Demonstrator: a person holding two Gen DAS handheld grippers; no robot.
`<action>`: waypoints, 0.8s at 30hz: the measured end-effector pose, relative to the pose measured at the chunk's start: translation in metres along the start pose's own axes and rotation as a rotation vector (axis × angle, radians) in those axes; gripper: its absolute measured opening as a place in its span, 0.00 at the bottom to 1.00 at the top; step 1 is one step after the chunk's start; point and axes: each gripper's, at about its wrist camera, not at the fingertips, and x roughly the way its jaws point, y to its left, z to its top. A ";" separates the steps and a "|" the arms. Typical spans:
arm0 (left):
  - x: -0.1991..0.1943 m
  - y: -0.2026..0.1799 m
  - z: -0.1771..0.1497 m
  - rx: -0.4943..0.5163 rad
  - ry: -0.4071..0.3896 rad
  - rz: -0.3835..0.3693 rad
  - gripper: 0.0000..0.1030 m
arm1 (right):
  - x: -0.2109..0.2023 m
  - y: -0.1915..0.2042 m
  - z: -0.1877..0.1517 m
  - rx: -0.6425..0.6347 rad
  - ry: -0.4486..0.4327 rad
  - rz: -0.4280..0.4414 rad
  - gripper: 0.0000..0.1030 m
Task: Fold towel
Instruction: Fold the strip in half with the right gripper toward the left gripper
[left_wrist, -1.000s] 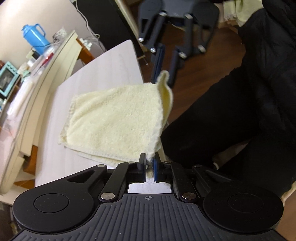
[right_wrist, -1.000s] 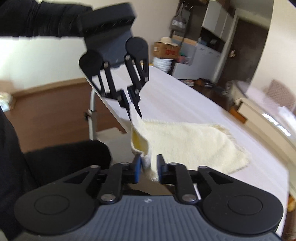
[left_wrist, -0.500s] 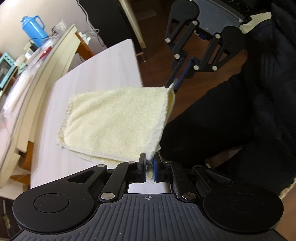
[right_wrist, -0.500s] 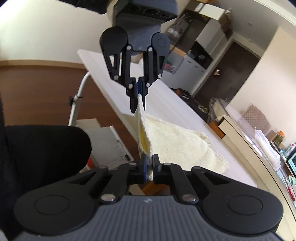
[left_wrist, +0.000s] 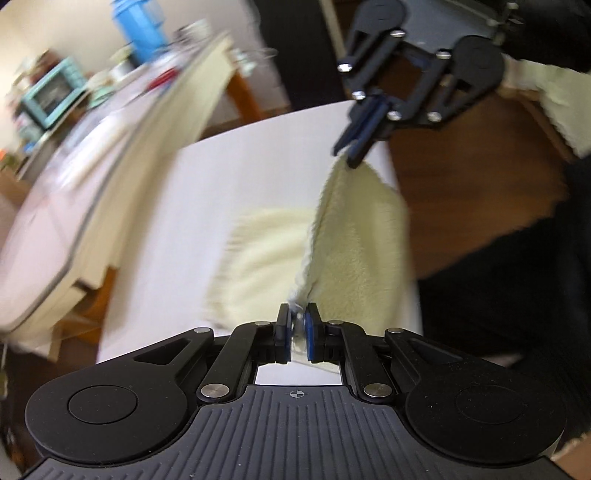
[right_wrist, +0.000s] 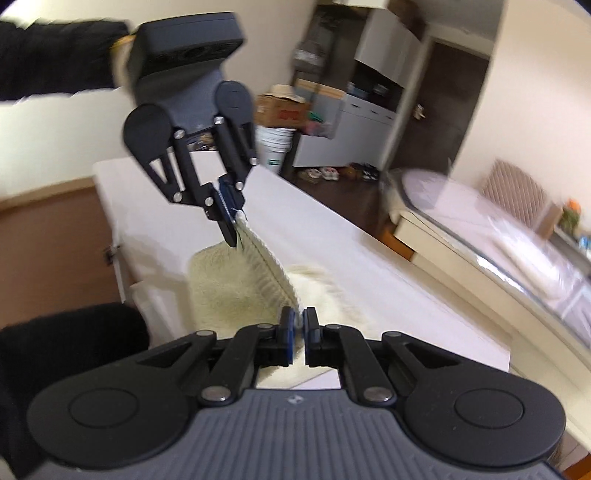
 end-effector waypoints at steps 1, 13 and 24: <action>0.007 0.010 0.001 -0.014 0.007 0.008 0.08 | 0.005 -0.006 0.000 0.010 0.004 -0.003 0.06; 0.060 0.063 -0.022 -0.120 0.027 -0.025 0.08 | 0.077 -0.076 -0.018 0.141 0.068 0.035 0.06; 0.068 0.075 -0.039 -0.204 0.013 0.021 0.12 | 0.096 -0.086 -0.024 0.165 0.082 0.043 0.13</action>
